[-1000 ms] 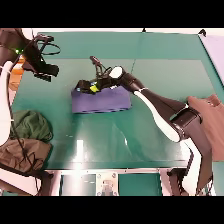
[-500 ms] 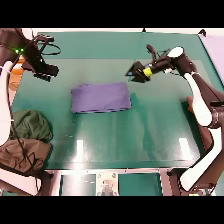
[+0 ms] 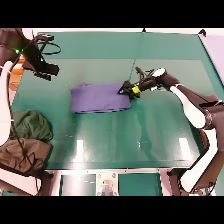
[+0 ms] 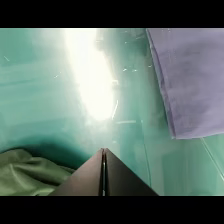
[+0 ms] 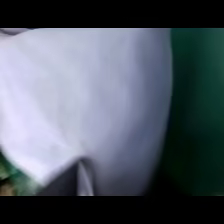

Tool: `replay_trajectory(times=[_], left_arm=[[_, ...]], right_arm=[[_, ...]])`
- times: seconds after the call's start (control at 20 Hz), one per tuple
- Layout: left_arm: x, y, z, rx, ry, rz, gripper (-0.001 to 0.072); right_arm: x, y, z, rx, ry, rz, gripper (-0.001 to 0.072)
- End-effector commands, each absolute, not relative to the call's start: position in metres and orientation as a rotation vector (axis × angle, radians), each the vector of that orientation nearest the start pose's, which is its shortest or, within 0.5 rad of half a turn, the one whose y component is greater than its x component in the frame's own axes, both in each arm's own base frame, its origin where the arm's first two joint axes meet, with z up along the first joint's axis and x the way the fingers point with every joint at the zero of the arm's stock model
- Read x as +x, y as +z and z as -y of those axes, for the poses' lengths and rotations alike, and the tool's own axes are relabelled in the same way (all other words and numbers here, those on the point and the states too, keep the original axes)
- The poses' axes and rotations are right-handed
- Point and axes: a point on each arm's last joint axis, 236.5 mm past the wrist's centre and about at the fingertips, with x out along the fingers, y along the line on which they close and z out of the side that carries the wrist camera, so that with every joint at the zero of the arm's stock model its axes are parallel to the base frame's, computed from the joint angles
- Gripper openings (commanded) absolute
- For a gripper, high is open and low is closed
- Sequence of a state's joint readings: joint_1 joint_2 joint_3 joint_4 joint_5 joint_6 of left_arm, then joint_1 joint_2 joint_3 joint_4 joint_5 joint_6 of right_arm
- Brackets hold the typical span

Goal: Fold the shirts.

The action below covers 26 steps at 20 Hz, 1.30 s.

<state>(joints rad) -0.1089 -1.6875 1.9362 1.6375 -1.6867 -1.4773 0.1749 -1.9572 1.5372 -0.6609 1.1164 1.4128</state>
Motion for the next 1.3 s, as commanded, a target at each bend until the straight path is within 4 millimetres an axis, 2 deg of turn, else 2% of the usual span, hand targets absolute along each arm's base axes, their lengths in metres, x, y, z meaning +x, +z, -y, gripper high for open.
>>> replay_trajectory(times=[0.0, 0.1, 0.15, 0.2, 0.3, 0.35, 0.4, 0.5, 0.6, 0.75, 0.85, 0.9, 1.0, 1.1, 1.25], left_arm=[[0.442, 0.075, 0.033, 0.188, -0.094, -1.43, 0.0023], [0.442, 0.074, 0.033, 0.188, -0.094, -1.431, 0.0023], [0.442, 0.074, 0.033, 0.188, -0.094, -1.431, 0.0023], [0.442, 0.074, 0.033, 0.188, -0.094, -1.431, 0.0023], [0.442, 0.074, 0.033, 0.188, -0.094, -1.433, 0.0023], [0.441, 0.074, 0.033, 0.188, -0.094, -1.433, 0.0023], [0.442, 0.074, 0.033, 0.188, -0.094, -1.433, 0.0023], [0.442, 0.075, 0.033, 0.187, -0.094, -1.432, 0.0023], [0.441, 0.074, 0.035, 0.182, -0.102, -1.433, 0.0023], [0.441, 0.074, 0.039, 0.17, -0.115, -1.433, 0.0023], [0.44, 0.073, 0.043, 0.154, -0.128, -1.435, 0.0023], [0.44, 0.073, 0.045, 0.149, -0.136, -1.437, 0.0023], [0.439, 0.072, 0.05, 0.136, -0.156, -1.438, 0.0023], [0.439, 0.072, 0.051, 0.133, -0.16, -1.438, 0.0023], [0.439, 0.072, 0.051, 0.133, -0.16, -1.436, 0.0022]], right_arm=[[0.465, -0.058, -0.283, 0.689, 0.663, -1.387, 0.0016], [0.478, -0.014, -0.267, 0.666, 0.699, -1.321, 0.0015], [0.487, 0.013, -0.251, 0.665, 0.7, -1.271, 0.0015], [0.497, 0.045, -0.226, 0.663, 0.682, -1.212, 0.0015], [0.507, 0.102, -0.161, 0.645, 0.596, -1.098, 0.0015], [0.507, 0.128, -0.122, 0.648, 0.528, -1.048, 0.0015], [0.504, 0.148, -0.086, 0.662, 0.467, -1.005, 0.0015], [0.49, 0.174, -0.014, 0.717, 0.34, -0.947, 0.0015], [0.471, 0.186, 0.056, 0.789, 0.212, -0.906, 0.0015], [0.433, 0.191, 0.157, 0.917, 0.003, -0.834, 0.0015], [0.396, 0.185, 0.206, 0.991, -0.102, -0.833, 0.0015], [0.375, 0.179, 0.226, 1.019, -0.155, -0.85, 0.0015], [0.332, 0.162, 0.252, 1.068, -0.27, -0.921, 0.0015], [0.291, 0.146, 0.266, 1.114, -0.398, -1.015, 0.0015], [0.237, 0.135, 0.285, 1.056, -0.634, -1.123, 0.0015]])
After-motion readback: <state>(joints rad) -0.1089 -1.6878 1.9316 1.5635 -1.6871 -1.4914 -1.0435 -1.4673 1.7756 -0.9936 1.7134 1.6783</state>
